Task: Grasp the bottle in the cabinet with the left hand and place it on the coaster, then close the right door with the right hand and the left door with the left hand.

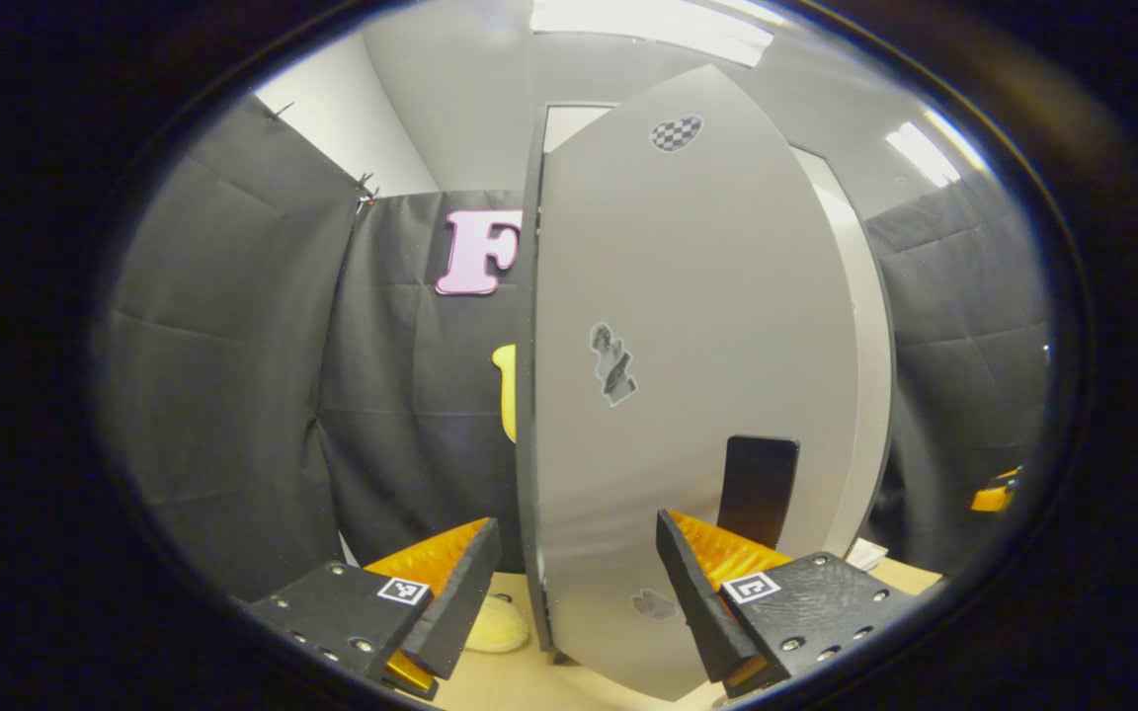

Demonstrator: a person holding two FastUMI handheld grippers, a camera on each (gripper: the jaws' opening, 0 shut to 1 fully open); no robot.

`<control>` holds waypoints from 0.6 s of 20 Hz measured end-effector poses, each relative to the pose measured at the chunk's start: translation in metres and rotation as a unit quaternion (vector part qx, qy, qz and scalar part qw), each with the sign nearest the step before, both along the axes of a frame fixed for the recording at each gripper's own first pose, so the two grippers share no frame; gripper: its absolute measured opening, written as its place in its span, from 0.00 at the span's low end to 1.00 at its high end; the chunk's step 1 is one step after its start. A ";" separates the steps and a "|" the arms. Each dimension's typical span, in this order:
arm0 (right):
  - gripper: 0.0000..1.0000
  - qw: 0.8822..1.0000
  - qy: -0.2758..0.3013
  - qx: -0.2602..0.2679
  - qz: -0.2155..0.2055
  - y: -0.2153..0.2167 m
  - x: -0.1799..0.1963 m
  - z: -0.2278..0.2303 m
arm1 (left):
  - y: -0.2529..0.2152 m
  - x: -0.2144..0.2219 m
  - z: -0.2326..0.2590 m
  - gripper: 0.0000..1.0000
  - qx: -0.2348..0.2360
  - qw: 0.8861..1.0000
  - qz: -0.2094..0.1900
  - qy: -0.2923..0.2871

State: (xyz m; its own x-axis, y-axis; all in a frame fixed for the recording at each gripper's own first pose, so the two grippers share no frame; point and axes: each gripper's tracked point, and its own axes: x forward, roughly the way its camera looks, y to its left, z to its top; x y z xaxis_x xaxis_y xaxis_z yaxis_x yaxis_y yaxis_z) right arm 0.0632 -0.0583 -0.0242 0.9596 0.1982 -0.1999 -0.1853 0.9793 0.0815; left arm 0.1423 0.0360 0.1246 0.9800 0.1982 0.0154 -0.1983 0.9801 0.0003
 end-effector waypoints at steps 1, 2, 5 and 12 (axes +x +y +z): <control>0.98 1.000 -0.001 0.003 0.003 -0.005 0.003 0.001 | -0.008 0.005 0.001 0.91 0.000 1.000 0.014 -0.005; 0.98 1.000 -0.001 0.004 0.005 -0.009 0.006 0.001 | -0.014 0.009 0.004 0.90 0.001 1.000 0.028 -0.009; 0.98 1.000 -0.002 0.009 0.016 -0.019 0.008 -0.001 | -0.031 0.014 0.014 0.88 -0.004 0.999 0.044 -0.016; 0.98 0.999 0.004 0.007 0.050 -0.029 0.020 -0.015 | -0.054 -0.047 0.008 0.92 -0.015 0.997 0.072 -0.012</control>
